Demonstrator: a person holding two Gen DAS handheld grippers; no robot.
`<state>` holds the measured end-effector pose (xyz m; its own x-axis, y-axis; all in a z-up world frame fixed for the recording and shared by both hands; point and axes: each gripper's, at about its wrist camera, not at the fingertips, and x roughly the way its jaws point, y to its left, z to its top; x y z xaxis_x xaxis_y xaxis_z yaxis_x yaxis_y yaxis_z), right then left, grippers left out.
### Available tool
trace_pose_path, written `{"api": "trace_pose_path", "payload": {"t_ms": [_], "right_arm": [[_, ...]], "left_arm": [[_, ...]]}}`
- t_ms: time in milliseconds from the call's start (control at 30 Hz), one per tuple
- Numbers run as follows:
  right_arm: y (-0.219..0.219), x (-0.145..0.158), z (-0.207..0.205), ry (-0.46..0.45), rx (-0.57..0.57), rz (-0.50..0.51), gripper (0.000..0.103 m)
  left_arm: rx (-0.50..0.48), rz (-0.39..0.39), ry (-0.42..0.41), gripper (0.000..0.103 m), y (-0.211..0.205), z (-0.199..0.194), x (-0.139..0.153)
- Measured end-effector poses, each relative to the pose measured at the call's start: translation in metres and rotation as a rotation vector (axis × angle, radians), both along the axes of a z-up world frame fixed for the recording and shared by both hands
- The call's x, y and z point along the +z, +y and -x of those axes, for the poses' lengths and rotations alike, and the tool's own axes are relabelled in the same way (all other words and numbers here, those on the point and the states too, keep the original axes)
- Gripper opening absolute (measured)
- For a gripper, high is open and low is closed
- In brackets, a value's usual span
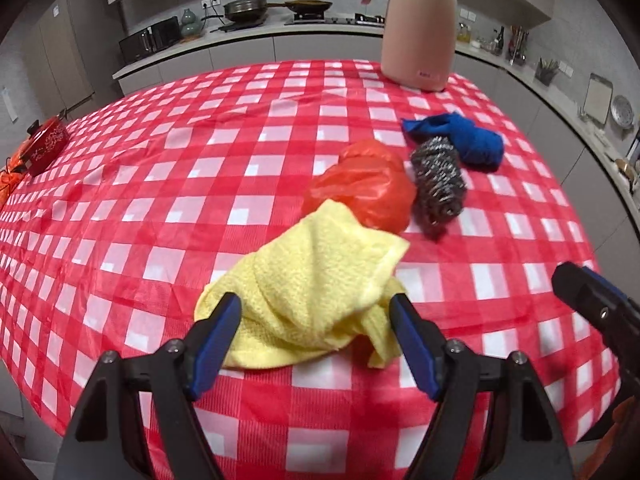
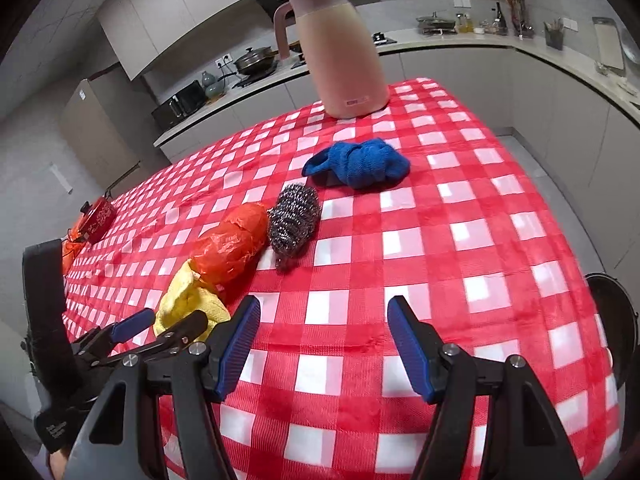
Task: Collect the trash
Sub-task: 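Return both tools to the table toward the yellow cloth and steel wool, then grasp the yellow cloth with the left tool while the right tool grasps the steel wool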
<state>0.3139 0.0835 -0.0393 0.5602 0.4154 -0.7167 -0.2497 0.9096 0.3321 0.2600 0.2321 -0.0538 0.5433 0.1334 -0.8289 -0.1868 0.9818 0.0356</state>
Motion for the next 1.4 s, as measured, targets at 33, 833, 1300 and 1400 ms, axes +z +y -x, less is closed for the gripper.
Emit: {"api": "trace_pose_path", "payload": {"t_ms": [33,833,1300,1400], "right_arm": [[0.002,-0.001,-0.001,0.002,0.001,0.0,0.068],[0.062,-0.009,-0.03,0.036,-0.08,0.014,0.068],[0.072,-0.015,-0.075,0.022,-0.144,0.053,0.068],[0.074,-0.019,-0.086,0.034,-0.146,0.049,0.068]], "left_arm": [[-0.006,-0.002,0.005,0.078,0.001,-0.002,-0.003],[-0.119,0.161,-0.073,0.037,0.071,-0.011,0.012],[-0.126,0.181,-0.094,0.037,0.086,-0.045,0.018],[-0.127,0.184,-0.086,0.037,0.087,-0.051,0.016]]}}
